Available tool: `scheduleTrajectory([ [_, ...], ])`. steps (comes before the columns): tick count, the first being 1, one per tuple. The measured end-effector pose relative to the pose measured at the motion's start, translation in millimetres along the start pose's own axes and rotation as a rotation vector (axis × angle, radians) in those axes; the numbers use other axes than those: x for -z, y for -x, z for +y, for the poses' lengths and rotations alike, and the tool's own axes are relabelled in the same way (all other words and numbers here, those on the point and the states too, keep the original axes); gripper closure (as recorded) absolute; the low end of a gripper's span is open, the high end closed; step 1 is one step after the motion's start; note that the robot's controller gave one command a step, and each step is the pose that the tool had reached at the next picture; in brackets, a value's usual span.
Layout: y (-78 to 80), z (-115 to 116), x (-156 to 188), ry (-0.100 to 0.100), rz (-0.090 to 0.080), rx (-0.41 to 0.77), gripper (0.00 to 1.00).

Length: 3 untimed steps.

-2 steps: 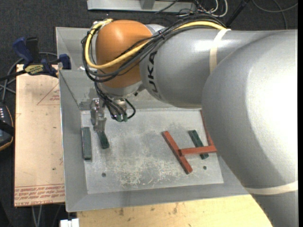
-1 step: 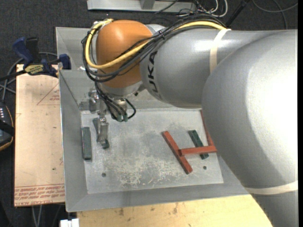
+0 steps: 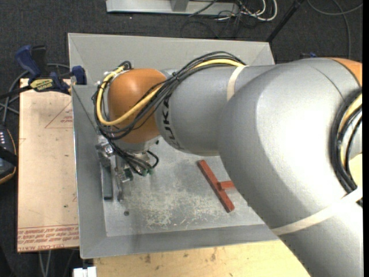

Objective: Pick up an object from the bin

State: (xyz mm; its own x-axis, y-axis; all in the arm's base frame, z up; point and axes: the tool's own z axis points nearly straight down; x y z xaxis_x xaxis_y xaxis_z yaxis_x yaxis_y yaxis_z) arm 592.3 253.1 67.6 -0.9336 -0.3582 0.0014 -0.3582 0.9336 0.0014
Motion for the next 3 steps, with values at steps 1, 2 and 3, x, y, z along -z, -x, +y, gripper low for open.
scheduleTrajectory([
  [1,14.1,-6.9,3.1,-0.002,-0.006,0.262,0.0],
  [2,24.6,-15.7,4.8,-0.009,-0.006,0.556,0.0],
  [3,25.5,-10.8,6.3,-0.003,-0.011,0.56,1.0],
])
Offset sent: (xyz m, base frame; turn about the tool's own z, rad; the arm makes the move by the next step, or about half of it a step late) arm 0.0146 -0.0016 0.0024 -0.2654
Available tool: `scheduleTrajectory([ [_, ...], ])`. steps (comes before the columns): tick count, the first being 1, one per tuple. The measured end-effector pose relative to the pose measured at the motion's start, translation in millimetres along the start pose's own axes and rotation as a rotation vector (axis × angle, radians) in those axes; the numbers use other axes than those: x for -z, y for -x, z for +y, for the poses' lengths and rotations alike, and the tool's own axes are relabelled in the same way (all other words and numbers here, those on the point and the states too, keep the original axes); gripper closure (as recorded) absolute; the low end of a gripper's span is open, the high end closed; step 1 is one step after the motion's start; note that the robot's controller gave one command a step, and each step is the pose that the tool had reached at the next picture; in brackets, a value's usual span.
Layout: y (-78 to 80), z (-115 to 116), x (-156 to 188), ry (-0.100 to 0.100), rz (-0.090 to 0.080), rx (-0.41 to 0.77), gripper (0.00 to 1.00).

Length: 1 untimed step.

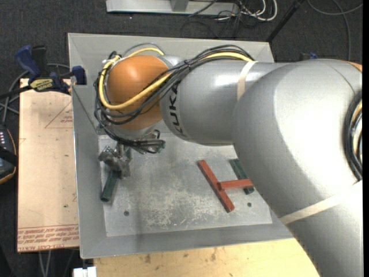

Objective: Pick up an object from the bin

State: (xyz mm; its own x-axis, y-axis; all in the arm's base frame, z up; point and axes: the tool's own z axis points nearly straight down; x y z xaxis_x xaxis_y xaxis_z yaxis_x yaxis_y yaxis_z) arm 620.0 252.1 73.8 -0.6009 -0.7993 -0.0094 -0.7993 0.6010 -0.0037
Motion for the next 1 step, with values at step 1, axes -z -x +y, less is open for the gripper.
scheduleTrajectory([
  [1,-5.7,-16.7,148.6,-0.003,-0.003,0.016,1.0],
])
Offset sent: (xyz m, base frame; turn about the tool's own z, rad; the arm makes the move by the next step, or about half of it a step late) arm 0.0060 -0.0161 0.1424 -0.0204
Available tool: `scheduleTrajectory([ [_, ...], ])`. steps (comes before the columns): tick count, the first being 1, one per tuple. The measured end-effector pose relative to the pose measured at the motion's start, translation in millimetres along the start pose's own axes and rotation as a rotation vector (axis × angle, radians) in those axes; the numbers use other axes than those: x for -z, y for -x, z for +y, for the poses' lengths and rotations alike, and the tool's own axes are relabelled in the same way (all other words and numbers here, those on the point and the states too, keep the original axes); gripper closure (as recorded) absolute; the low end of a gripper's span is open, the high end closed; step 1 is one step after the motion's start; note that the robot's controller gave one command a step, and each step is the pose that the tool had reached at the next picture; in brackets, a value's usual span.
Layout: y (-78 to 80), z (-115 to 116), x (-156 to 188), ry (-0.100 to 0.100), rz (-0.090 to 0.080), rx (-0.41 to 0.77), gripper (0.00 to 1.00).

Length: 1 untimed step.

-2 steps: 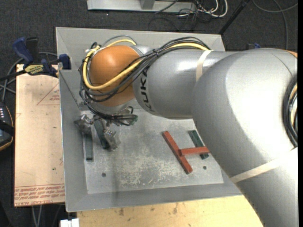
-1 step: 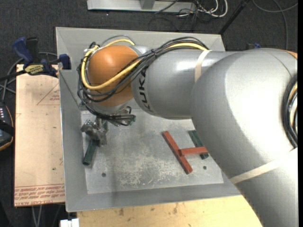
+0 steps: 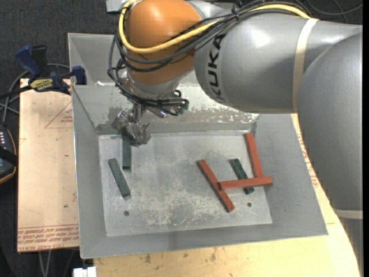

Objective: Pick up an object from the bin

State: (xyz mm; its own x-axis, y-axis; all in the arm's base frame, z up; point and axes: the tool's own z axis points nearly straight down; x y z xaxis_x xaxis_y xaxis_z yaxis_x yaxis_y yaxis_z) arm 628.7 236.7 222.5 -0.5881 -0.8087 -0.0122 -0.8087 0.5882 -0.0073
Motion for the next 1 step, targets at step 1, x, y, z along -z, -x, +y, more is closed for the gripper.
scheduleTrajectory([
  [1,-1.3,1.6,-5.8,0.007,0.007,0.001,0.0],
])
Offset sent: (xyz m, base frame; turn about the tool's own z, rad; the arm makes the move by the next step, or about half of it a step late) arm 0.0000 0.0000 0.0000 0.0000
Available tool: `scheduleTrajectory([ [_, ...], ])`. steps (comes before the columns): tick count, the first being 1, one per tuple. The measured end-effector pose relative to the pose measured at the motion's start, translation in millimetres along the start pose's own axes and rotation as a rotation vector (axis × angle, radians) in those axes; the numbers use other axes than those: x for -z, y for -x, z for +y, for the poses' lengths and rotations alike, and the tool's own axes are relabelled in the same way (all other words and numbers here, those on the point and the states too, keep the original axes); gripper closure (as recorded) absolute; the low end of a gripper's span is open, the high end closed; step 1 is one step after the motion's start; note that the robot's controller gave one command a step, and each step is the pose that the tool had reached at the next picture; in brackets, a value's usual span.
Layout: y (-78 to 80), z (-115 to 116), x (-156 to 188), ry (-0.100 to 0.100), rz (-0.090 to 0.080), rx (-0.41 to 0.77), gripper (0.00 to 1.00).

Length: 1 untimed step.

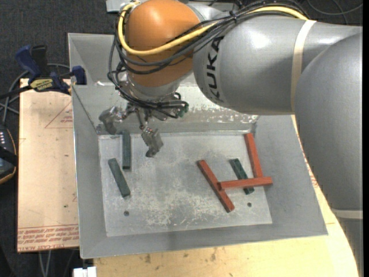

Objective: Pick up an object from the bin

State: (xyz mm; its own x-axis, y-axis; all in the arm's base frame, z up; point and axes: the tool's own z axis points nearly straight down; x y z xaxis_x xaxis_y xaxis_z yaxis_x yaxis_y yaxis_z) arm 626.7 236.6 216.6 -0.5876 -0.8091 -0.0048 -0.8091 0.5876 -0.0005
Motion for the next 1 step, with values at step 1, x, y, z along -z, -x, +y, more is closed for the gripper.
scheduleTrajectory([
  [1,23.9,-6.8,-76.8,0.004,0.006,-0.211,0.0],
])
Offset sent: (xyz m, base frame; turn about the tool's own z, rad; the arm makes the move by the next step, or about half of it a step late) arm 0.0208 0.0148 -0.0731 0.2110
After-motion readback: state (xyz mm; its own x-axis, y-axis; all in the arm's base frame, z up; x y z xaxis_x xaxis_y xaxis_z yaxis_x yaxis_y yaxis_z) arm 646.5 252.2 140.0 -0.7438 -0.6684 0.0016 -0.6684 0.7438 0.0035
